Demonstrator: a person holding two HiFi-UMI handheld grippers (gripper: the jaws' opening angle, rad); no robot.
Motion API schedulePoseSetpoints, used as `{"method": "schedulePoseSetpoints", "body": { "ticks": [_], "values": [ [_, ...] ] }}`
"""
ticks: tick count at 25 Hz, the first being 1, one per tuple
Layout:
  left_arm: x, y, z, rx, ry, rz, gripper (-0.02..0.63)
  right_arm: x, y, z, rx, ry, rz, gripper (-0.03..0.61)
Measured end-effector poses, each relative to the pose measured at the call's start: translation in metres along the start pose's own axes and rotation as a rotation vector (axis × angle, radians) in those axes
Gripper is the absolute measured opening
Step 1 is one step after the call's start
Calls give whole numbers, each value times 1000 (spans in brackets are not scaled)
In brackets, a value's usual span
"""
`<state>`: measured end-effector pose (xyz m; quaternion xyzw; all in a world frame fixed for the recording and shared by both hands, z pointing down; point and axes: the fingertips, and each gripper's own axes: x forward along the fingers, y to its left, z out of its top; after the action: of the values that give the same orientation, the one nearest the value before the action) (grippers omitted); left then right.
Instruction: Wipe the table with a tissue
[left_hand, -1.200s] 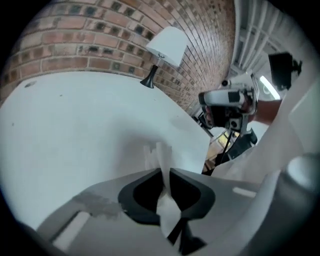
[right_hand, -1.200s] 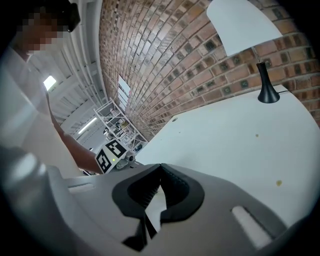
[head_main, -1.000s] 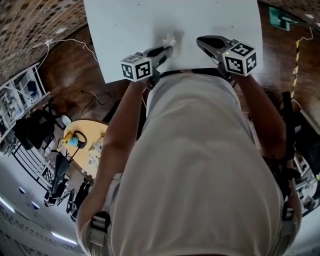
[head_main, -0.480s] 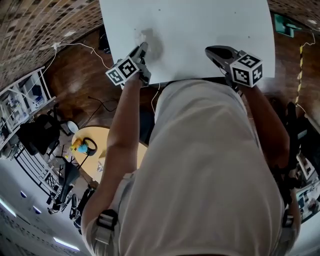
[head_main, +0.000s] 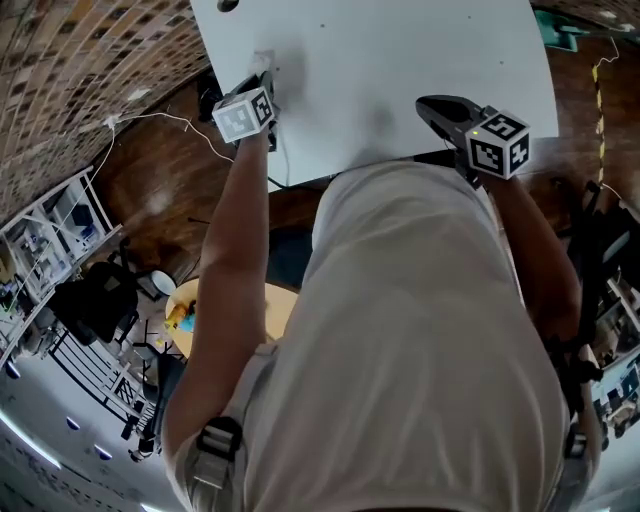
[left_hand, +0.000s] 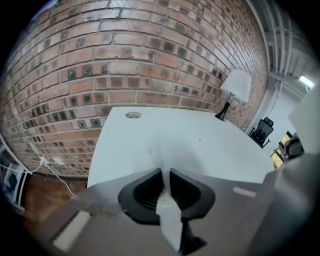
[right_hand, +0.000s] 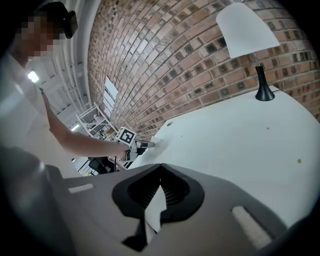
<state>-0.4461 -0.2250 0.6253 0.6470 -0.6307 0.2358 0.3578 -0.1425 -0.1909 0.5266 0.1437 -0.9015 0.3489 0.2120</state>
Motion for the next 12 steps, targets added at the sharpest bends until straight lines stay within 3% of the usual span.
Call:
{"method": "schedulePoseSetpoints", "body": {
  "ticks": [4, 9, 12],
  "values": [
    [7, -3, 0, 80, 26, -2, 44, -3, 4, -7, 17, -14, -29, 8],
    [13, -29, -6, 233, 91, -84, 41, -5, 8, -10, 32, -26, -53, 8],
    [16, -34, -9, 274, 132, -108, 40, 0, 15, -9, 30, -37, -53, 8]
  ]
}}
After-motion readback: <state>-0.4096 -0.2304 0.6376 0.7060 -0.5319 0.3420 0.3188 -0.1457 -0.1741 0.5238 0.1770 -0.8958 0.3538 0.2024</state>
